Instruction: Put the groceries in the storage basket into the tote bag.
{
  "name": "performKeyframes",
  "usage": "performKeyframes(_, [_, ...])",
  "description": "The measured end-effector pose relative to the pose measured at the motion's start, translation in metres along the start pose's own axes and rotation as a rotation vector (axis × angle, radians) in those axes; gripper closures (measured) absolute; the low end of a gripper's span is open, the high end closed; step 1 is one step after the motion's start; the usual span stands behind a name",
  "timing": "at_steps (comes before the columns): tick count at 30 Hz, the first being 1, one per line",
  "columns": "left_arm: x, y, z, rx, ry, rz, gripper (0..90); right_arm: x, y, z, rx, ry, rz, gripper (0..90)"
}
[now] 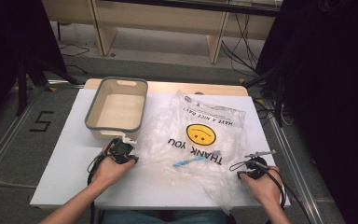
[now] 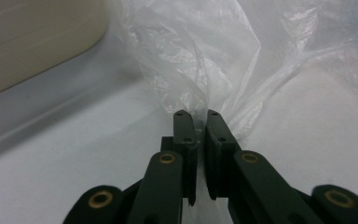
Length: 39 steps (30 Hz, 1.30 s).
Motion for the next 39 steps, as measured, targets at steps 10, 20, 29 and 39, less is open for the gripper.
performKeyframes(10, [-0.008,-0.027,-0.001,0.088,-0.015,0.008,86.9,-0.031,-0.026,0.001,0.067,-0.102,0.026,90.0])
performKeyframes(20, [-0.025,-0.039,0.007,0.096,-0.062,0.037,86.7,-0.061,-0.04,0.012,0.092,-0.18,0.055,90.0])
performKeyframes(29, [-0.033,-0.029,0.013,0.068,-0.111,0.057,82.8,-0.07,-0.04,0.02,0.066,-0.205,0.032,90.0])
performKeyframes(39, [-0.029,-0.027,-0.002,0.02,-0.156,0.091,66.8,-0.067,-0.03,0.006,0.052,-0.269,-0.025,74.6])
Point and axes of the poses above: each handheld gripper's, and its own axes: z roughly forward along the jaws, x roughly out of its underside, y roughly to its left, the point moved 9 cm from there along z, roughly forward along the jaws, and after that the axes turned 14 degrees about z, right-handed, at the moved point
